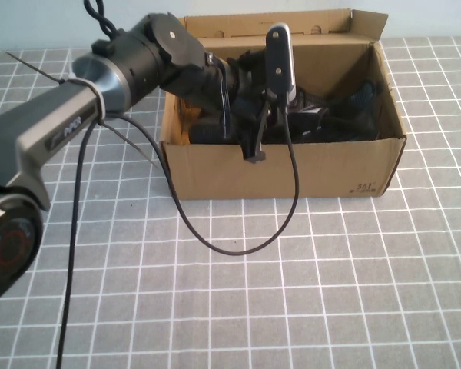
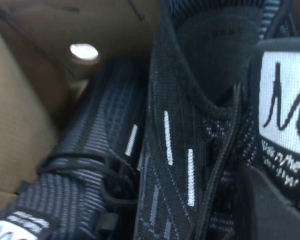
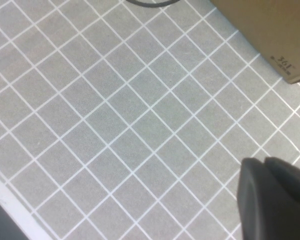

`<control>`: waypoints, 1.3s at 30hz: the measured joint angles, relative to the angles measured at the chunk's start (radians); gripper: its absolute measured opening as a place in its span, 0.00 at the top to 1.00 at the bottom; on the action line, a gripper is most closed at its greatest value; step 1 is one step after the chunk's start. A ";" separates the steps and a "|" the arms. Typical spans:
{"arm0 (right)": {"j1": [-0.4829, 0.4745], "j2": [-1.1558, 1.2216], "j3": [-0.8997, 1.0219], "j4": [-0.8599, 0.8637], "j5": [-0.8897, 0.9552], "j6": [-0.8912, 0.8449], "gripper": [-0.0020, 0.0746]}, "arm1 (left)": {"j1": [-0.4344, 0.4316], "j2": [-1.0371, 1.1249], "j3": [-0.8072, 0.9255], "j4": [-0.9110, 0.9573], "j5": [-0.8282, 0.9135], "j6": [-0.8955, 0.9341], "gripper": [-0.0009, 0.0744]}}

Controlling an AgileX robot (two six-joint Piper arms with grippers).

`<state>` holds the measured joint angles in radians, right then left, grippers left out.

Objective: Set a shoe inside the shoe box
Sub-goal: Place the shoe in the shoe box

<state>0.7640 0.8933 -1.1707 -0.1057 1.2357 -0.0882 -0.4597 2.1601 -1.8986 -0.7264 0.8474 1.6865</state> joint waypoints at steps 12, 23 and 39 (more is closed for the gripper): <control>0.000 0.000 0.000 0.000 0.000 0.000 0.99 | 0.000 0.022 0.000 0.004 -0.016 0.002 0.96; 0.000 0.000 0.000 0.000 -0.004 0.000 0.99 | 0.000 0.026 0.000 0.029 -0.008 -0.041 0.84; 0.000 0.000 0.000 -0.008 -0.067 0.017 0.99 | 0.000 -0.183 -0.003 0.023 0.007 -0.428 0.46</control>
<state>0.7640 0.8933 -1.1707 -0.1137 1.1689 -0.0713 -0.4597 1.9773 -1.9012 -0.7031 0.8540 1.2590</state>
